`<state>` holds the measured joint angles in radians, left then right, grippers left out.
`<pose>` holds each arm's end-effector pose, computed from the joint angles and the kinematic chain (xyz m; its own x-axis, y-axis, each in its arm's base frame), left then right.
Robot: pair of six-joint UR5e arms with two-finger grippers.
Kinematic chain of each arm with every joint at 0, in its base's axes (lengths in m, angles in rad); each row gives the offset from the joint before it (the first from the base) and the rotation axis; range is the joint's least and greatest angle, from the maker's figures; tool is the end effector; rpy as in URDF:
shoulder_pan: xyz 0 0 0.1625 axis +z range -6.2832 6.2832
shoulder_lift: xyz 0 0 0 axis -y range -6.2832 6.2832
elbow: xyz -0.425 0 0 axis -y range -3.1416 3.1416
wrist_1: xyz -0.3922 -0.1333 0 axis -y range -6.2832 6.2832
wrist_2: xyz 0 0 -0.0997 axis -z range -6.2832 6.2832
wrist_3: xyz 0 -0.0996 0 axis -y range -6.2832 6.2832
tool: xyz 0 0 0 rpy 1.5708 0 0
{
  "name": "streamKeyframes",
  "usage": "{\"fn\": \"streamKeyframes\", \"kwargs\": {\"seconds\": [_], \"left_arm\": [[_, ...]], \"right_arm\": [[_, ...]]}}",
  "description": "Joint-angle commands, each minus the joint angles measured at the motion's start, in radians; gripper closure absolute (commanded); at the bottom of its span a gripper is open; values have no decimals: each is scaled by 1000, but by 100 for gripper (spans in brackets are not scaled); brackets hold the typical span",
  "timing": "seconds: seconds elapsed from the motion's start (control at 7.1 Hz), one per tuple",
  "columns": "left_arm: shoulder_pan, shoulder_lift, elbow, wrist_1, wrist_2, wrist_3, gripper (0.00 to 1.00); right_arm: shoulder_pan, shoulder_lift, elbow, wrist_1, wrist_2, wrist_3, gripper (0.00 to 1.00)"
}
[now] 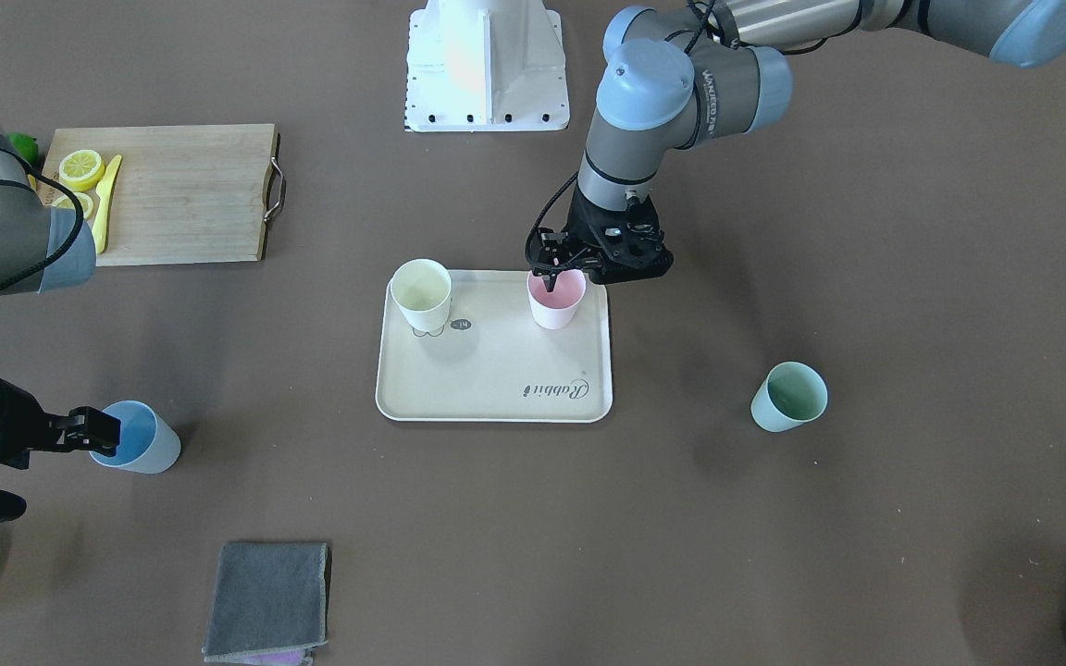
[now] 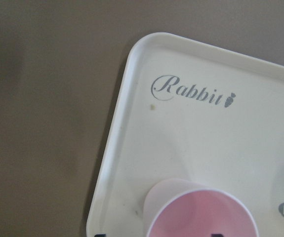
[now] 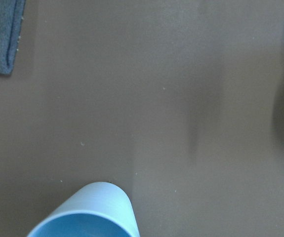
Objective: Place all cups on tray
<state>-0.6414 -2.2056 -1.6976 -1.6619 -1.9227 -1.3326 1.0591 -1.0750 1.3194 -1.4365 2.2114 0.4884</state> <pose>0.4791 -0.4813 0.2205 0.5957 -0.1684 -0.7853 0.2193 0.9747 -0.0427 -0.2808 -0.6507 0.4788 0.7352 -0.1367 0.6639 0.1245 0.9900 0.0659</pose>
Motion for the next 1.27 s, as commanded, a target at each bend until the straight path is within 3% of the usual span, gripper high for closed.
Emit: {"fn": "streamKeyframes", "kwargs": {"seconds": [0.0, 0.14, 0.42, 0.7, 1.13], "left_arm": [[-110, 10, -19, 51, -65, 102, 3], [-166, 14, -25, 85, -103, 187, 3], [-254, 99, -25, 80, -114, 400, 3], [-303, 150, -16, 74, -133, 544, 3], [-334, 175, 42, 51, -134, 645, 3]], "right_arm": [[-25, -6, 1, 15, 4, 27, 34], [-25, 3, 1, 15, 10, 27, 99], [-33, 15, 35, 11, 49, 68, 100], [-91, 53, 130, 2, 68, 247, 100], [-206, 154, 193, -1, 56, 531, 100]]}}
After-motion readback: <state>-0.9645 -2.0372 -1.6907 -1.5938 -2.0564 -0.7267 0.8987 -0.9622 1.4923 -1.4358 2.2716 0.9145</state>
